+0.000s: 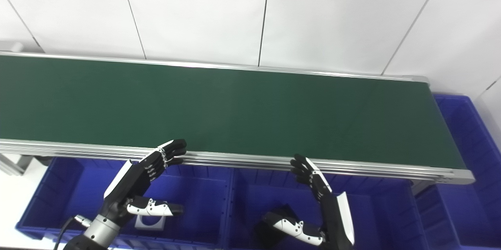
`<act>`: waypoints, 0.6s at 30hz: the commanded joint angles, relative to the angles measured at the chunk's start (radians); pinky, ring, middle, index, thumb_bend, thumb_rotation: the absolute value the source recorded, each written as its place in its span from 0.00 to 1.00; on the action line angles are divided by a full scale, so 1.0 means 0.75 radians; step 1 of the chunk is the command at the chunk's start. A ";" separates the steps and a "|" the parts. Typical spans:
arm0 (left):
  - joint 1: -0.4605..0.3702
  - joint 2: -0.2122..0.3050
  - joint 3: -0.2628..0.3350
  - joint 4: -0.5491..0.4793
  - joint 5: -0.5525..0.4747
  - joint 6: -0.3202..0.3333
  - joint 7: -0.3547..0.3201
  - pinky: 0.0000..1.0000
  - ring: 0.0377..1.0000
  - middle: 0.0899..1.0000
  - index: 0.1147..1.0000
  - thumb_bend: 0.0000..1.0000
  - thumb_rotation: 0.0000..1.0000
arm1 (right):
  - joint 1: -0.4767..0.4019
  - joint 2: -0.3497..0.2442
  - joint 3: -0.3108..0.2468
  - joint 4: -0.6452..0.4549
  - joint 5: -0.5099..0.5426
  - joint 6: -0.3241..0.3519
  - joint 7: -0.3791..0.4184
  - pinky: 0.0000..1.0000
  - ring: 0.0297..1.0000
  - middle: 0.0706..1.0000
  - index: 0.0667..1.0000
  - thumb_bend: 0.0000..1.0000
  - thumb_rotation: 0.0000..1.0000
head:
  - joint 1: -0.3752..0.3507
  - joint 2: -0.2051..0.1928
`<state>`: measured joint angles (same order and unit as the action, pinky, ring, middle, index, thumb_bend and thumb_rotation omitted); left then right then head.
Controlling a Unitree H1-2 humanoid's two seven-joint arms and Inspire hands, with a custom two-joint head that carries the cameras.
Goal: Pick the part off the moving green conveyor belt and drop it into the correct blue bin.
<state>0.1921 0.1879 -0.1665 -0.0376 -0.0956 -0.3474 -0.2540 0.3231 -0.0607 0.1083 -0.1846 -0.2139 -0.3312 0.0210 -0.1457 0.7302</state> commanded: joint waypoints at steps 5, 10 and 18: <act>-0.017 0.002 0.023 0.014 -0.036 -0.089 -0.024 0.83 0.85 0.87 0.85 0.92 0.19 | -0.001 0.018 0.003 -0.016 -0.034 0.003 -0.016 0.76 0.79 0.81 0.86 0.83 0.35 | -0.012 -0.016; -0.019 0.001 0.034 0.034 -0.051 -0.117 -0.034 0.82 0.84 0.86 0.85 0.90 0.16 | -0.005 0.021 0.005 -0.001 -0.037 0.000 -0.012 0.75 0.79 0.82 0.86 0.83 0.35 | -0.014 -0.027; -0.022 -0.009 0.049 0.059 -0.057 -0.144 -0.039 0.83 0.84 0.85 0.84 0.89 0.13 | -0.007 0.021 0.006 0.005 -0.036 0.003 -0.009 0.76 0.80 0.83 0.87 0.82 0.35 | -0.011 -0.044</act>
<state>0.1910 0.1863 -0.1375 0.0180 -0.1287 -0.4138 -0.2784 0.3217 -0.0497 0.1099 -0.1690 -0.2476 -0.3306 0.0195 -0.1549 0.6964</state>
